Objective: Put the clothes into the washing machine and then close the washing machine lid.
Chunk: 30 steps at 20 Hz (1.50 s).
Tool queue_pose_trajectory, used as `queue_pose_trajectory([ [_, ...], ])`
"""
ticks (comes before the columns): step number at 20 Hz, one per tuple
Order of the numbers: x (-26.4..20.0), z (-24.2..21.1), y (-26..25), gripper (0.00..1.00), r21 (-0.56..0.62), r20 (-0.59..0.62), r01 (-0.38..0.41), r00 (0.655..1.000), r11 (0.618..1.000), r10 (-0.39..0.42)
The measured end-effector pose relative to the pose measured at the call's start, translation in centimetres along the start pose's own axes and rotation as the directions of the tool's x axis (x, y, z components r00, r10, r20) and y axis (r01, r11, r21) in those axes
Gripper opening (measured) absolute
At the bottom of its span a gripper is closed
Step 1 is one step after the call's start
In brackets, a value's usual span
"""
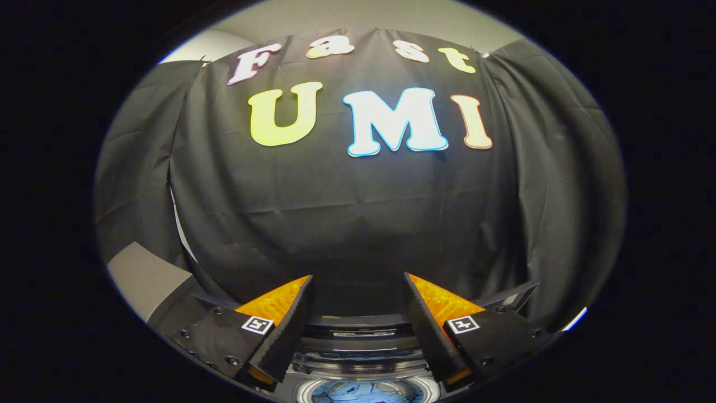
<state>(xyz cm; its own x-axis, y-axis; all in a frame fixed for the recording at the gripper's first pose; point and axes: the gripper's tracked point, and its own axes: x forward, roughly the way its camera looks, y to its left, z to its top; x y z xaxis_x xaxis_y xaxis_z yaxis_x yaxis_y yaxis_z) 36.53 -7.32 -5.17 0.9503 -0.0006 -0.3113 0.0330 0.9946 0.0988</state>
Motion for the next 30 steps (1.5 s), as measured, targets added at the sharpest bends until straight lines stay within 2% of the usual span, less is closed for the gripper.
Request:
queue_pose_trajectory([
  [17, -8.1, -2.9, 0.2, 0.97, -0.009, 0.075, 0.001, 0.997, 1.000, -0.001],
  [30, -13.1, -7.1, 0.3, 0.97, -0.009, 0.047, 0.004, 0.999, 1.000, -0.004],
])
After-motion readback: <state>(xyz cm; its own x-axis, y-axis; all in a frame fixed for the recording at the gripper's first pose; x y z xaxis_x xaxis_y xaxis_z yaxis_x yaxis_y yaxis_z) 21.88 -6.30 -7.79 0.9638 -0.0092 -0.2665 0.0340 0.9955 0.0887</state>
